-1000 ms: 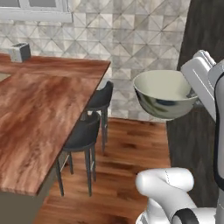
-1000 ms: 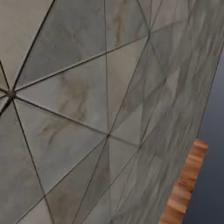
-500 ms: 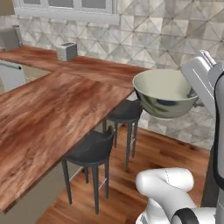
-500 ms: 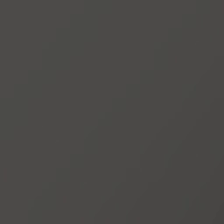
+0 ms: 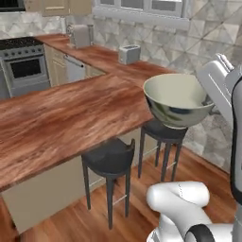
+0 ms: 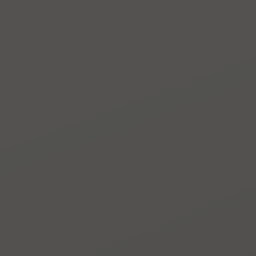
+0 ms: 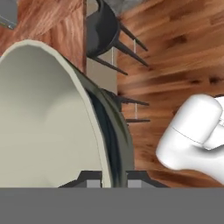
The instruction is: Pick up the bowls from the cabinet and place each bowl in front of a stool on the dining counter.
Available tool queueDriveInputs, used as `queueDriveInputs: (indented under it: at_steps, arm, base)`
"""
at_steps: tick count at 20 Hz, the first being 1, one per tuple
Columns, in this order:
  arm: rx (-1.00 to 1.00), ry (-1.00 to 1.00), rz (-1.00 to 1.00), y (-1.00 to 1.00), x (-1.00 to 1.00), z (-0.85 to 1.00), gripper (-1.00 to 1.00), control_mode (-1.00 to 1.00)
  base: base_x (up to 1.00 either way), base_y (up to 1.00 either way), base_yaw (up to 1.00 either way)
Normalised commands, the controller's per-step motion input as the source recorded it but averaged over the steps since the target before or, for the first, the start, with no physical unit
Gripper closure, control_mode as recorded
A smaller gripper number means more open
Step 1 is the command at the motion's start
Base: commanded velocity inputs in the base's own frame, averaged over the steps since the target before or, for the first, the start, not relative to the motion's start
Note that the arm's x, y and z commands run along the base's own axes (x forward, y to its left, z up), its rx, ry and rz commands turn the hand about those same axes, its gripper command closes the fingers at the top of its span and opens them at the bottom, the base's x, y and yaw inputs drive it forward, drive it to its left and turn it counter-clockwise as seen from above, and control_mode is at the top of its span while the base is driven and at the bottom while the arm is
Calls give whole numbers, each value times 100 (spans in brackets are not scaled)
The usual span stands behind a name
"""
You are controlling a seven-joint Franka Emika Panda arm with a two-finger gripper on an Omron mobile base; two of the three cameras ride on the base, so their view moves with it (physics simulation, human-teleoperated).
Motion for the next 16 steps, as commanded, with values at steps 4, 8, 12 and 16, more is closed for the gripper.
queueDriveInputs:
  at_steps: [4,8,12,16]
  arm:
    - [0,0,0,0,0,0,100,100]
    - [0,0,0,0,0,0,100,100]
    - [0,0,0,0,0,0,100,100]
    - [0,0,0,0,0,0,100,100]
  base:
    - [-30,-59,76]
    - [-12,-53,77]
    - [24,-62,45]
    - [66,-66,5]
